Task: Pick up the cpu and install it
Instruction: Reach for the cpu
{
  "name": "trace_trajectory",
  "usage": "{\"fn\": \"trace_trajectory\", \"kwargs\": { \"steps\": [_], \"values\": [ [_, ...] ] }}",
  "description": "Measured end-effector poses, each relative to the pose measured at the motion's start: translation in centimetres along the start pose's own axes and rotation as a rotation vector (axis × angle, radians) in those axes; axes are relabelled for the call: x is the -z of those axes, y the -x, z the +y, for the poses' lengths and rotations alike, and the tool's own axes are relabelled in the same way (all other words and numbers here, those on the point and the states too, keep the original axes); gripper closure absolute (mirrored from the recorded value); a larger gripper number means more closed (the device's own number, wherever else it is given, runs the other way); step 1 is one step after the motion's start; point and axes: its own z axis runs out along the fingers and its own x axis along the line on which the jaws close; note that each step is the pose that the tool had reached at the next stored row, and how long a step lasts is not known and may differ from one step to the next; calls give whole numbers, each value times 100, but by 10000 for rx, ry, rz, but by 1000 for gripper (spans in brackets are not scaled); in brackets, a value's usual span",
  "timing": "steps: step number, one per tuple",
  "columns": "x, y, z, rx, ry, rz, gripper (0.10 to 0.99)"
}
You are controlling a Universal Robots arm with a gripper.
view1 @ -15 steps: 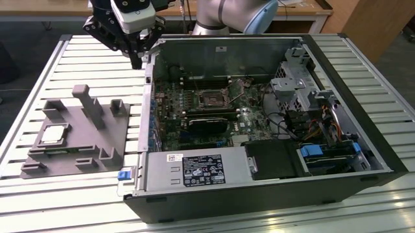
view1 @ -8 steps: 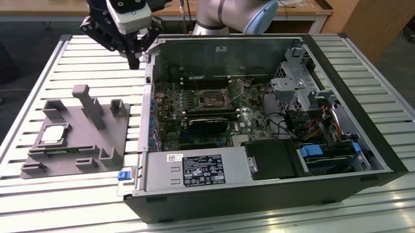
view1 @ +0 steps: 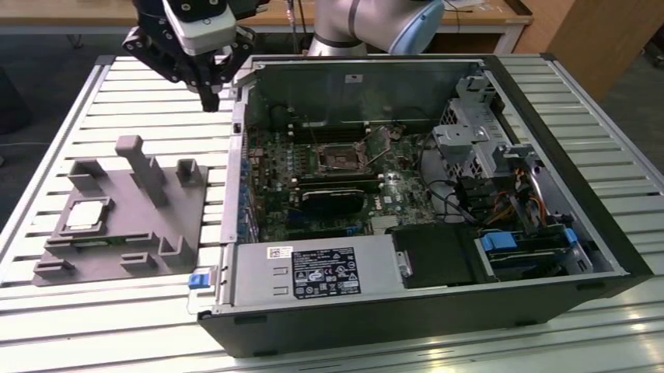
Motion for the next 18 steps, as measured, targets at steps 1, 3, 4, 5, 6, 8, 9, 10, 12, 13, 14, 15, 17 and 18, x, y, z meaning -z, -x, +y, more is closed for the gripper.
{"fn": "trace_trajectory", "kwargs": {
  "steps": [1,3,4,5,6,8,9,10,12,13,14,15,17,18],
  "values": [
    [0,-6,0,0,0,0,980],
    [-1,-17,-1,0,0,0,980],
    [-2,-22,-2,0,-1,0,980],
    [-3,-28,-2,0,0,0,980],
    [-3,-34,-3,0,0,0,980],
    [-4,-46,-4,-1,0,-1,980],
    [-4,-51,-4,0,-1,0,980],
    [-4,-58,-5,0,-1,1,980],
    [-6,-69,-5,0,-1,1,980],
    [-6,-75,-6,-1,-1,0,980],
    [-7,-81,-6,0,0,0,980],
    [-7,-86,-7,0,0,0,980],
    [-9,-98,-8,-1,0,0,980],
    [-9,-104,-8,-1,0,0,980]
  ]
}}
